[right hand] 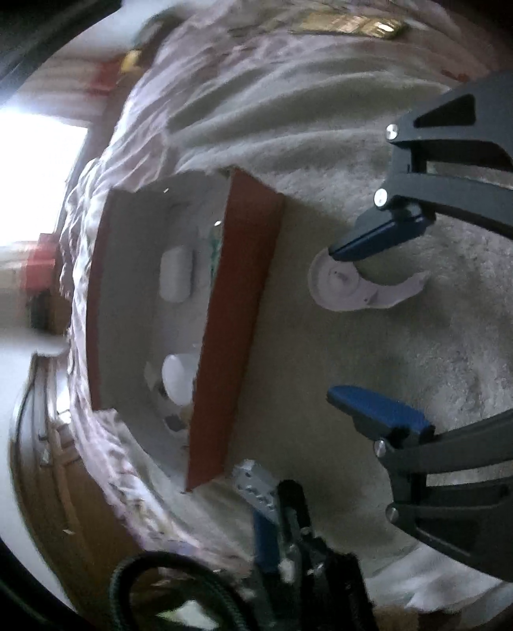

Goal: Organize rigid objects
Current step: 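Carry the grey plate and lilac piece over the box with both tools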

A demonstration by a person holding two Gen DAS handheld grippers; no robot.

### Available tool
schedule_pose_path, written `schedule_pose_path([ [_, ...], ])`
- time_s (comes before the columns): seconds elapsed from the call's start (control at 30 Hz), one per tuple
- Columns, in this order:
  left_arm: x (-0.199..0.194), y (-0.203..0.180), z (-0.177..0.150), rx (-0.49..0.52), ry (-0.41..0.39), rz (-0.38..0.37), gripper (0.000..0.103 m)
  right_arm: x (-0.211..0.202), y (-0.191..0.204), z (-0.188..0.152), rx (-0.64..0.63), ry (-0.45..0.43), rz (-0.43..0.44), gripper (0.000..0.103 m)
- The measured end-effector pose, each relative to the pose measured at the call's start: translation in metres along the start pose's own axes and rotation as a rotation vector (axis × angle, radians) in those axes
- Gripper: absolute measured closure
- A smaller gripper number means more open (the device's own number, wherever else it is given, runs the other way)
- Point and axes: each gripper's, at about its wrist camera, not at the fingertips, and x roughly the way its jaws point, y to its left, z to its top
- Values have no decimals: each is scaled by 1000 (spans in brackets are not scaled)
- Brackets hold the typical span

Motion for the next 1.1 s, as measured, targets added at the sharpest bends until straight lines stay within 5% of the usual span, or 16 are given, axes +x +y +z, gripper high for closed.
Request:
schedule_pose_path([
  [0.53, 4, 0, -3, 2, 11, -7, 58, 21, -24, -1, 37, 59, 0, 33],
  [0.73, 5, -1, -3, 2, 12, -6, 58, 17, -18, 0, 17, 40, 3, 60],
  [1.1, 4, -1, -1, 4, 2, -5, 58, 3, -17, 3, 42, 15, 58, 61],
])
